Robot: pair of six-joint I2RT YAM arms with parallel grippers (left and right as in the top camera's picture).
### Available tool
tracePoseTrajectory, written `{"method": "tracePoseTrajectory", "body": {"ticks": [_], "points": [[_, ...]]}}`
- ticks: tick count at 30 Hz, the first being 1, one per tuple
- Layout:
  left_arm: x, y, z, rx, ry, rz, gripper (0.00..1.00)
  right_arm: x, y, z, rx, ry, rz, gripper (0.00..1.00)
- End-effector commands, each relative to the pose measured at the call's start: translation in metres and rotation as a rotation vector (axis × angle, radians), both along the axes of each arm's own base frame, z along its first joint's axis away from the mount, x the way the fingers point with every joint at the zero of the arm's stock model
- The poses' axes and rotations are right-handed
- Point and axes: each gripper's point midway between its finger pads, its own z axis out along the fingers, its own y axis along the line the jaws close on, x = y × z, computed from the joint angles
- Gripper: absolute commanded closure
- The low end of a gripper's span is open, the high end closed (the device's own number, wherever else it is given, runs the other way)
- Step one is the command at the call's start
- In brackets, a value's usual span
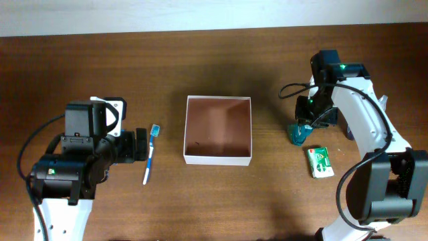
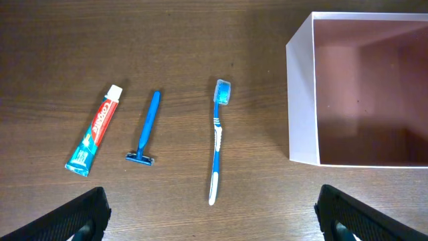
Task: Pack container
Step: 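Close the right gripper on the Listerine bottle neck, then carry the Listerine bottle left and lower it into the box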
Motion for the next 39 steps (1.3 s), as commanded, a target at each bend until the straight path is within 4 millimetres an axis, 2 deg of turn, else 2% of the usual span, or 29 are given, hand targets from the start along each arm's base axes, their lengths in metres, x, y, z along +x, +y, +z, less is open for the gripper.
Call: {"method": "tracePoseTrajectory", "body": {"ticks": [1, 5, 7, 11, 13, 15, 16, 19, 20, 21, 22, 23, 28, 31, 34, 37, 39], "points": [[0.002, -0.001, 0.008, -0.013, -0.020, 0.003, 0.01, -0.003, -0.003, -0.007, -0.021, 0.021, 0.001, 0.82], [0.002, -0.001, 0.008, -0.013, -0.020, 0.004, 0.00, 0.006, -0.003, 0.009, -0.022, -0.013, 0.001, 0.89], [0.002, -0.001, 0.008, -0.013, -0.020, 0.004, 0.00, 0.012, -0.002, 0.027, -0.022, -0.049, 0.003, 0.96], [0.002, -0.001, 0.008, -0.013, -0.020, 0.004, 0.01, 0.018, 0.007, 0.062, -0.037, -0.114, 0.074, 0.96], [0.002, -0.001, 0.008, -0.013, -0.020, 0.004, 0.01, 0.020, 0.022, 0.091, -0.053, -0.174, 0.122, 0.96], [0.002, -0.001, 0.008, -0.013, -0.020, 0.003, 0.01, 0.021, 0.053, 0.127, -0.040, -0.258, 0.201, 0.96], [0.002, -0.001, 0.008, -0.013, -0.020, 0.004, 0.01, 0.019, 0.075, 0.144, -0.025, -0.298, 0.253, 0.96], [0.002, -0.001, 0.008, -0.013, -0.020, 0.003, 0.01, 0.013, 0.119, 0.168, 0.010, -0.364, 0.325, 0.96], [0.002, -0.001, 0.008, -0.013, -0.020, 0.003, 0.01, 0.008, 0.145, 0.175, 0.037, -0.393, 0.359, 0.96], [0.002, -0.001, 0.008, -0.013, -0.020, 0.003, 0.01, 0.003, 0.163, 0.177, 0.061, -0.402, 0.355, 0.96], [0.002, -0.001, 0.008, -0.013, -0.020, 0.004, 0.01, 0.001, 0.168, 0.176, 0.066, -0.401, 0.357, 0.96], [0.002, -0.001, 0.008, -0.013, -0.020, 0.004, 0.01, -0.004, 0.188, 0.173, 0.084, -0.395, 0.366, 0.96], [0.002, -0.001, 0.008, -0.013, -0.020, 0.003, 0.00, -0.008, 0.231, 0.152, 0.112, -0.364, 0.352, 0.96], [0.002, -0.001, 0.008, -0.013, -0.020, 0.004, 0.01, -0.003, 0.246, 0.136, 0.106, -0.345, 0.304, 0.96], [0.002, -0.001, 0.008, -0.013, -0.020, 0.004, 0.01, 0.003, 0.261, 0.108, 0.099, -0.299, 0.271, 0.96], [0.002, -0.001, 0.008, -0.013, -0.020, 0.004, 0.01, 0.011, 0.266, 0.078, 0.071, -0.245, 0.252, 0.96], [0.002, -0.001, 0.008, -0.013, -0.020, 0.004, 0.01, 0.012, 0.267, 0.068, 0.060, -0.225, 0.249, 0.96]]}}
